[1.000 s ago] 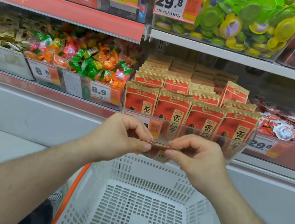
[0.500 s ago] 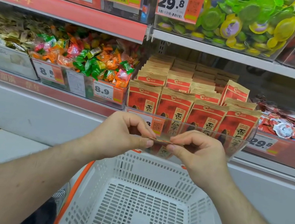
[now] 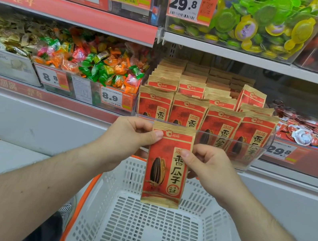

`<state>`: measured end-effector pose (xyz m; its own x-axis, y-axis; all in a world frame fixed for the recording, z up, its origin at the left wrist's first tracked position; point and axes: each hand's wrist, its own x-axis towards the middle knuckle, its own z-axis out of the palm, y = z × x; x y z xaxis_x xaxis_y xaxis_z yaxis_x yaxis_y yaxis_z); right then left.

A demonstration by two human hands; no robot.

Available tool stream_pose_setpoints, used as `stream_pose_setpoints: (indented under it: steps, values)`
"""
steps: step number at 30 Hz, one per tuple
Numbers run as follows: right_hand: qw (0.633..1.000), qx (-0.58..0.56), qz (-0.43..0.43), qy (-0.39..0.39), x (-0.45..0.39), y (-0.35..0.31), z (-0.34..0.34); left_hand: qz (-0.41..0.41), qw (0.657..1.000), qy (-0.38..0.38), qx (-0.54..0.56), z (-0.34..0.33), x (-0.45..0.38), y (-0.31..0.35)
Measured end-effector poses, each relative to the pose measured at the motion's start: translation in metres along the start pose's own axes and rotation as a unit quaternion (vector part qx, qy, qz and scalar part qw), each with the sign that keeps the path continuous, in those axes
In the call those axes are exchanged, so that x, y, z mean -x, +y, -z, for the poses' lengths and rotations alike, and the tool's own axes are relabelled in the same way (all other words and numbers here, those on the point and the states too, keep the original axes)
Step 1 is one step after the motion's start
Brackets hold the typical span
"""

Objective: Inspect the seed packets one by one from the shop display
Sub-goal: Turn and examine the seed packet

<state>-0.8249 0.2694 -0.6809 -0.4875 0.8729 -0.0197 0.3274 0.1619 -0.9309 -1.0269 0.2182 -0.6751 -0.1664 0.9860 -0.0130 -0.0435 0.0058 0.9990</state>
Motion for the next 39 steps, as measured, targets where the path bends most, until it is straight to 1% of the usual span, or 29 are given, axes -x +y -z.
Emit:
stream_pose_setpoints:
  steps: [4, 5, 7, 9, 11, 13, 16, 18, 20, 22, 24, 27, 34, 37, 39]
  values:
    - [0.999, -0.005, 0.020, 0.047, 0.000, -0.001, -0.002, 0.057, 0.993, -0.082, -0.062, 0.004, 0.002, -0.002]
    - [0.998, -0.004, 0.023, 0.052, 0.001, -0.003, -0.003, 0.063, 0.992, -0.088, -0.058, 0.004, 0.003, -0.002]
    - [0.998, -0.014, 0.025, 0.047, 0.002, -0.006, -0.003, 0.066, 0.994, -0.077, -0.038, 0.004, 0.002, -0.002]
    - [0.998, -0.049, 0.011, 0.028, 0.002, -0.007, -0.001, 0.068, 0.995, -0.066, -0.026, 0.005, 0.001, 0.000]
    - [0.997, -0.080, -0.012, -0.011, 0.002, -0.008, 0.001, 0.069, 0.996, -0.056, -0.022, 0.005, 0.000, 0.000]
    - [0.994, -0.088, -0.037, -0.053, 0.005, -0.008, 0.003, 0.071, 0.997, -0.043, 0.000, 0.004, 0.001, 0.001]
    - [0.991, -0.095, -0.060, -0.077, 0.007, -0.007, 0.002, 0.072, 0.997, -0.036, 0.017, 0.004, 0.001, 0.003]
    - [0.989, -0.107, -0.060, -0.080, 0.008, -0.008, 0.000, 0.086, 0.995, -0.060, -0.006, 0.006, 0.001, 0.002]
    - [0.987, -0.130, -0.061, -0.076, 0.007, -0.008, -0.002, 0.116, 0.987, -0.111, -0.026, 0.007, 0.004, 0.002]
    - [0.983, -0.150, -0.073, -0.075, 0.006, -0.007, -0.001, 0.142, 0.979, -0.146, -0.009, 0.004, 0.008, 0.001]
    - [0.978, -0.161, -0.093, -0.090, 0.006, -0.007, 0.001, 0.154, 0.977, -0.148, 0.023, 0.001, 0.009, 0.002]
    - [0.968, -0.174, -0.117, -0.137, 0.009, -0.008, 0.005, 0.173, 0.973, -0.141, 0.055, 0.001, 0.008, 0.003]
    - [0.930, -0.259, -0.157, -0.210, 0.007, -0.004, 0.010, 0.237, 0.953, -0.162, 0.097, 0.004, 0.005, 0.004]
    - [0.922, -0.280, -0.176, -0.200, 0.008, -0.005, 0.008, 0.262, 0.944, -0.157, 0.122, 0.003, 0.005, 0.003]
    - [0.920, -0.284, -0.186, -0.195, 0.008, -0.006, 0.005, 0.259, 0.942, -0.183, 0.110, 0.004, 0.007, 0.002]
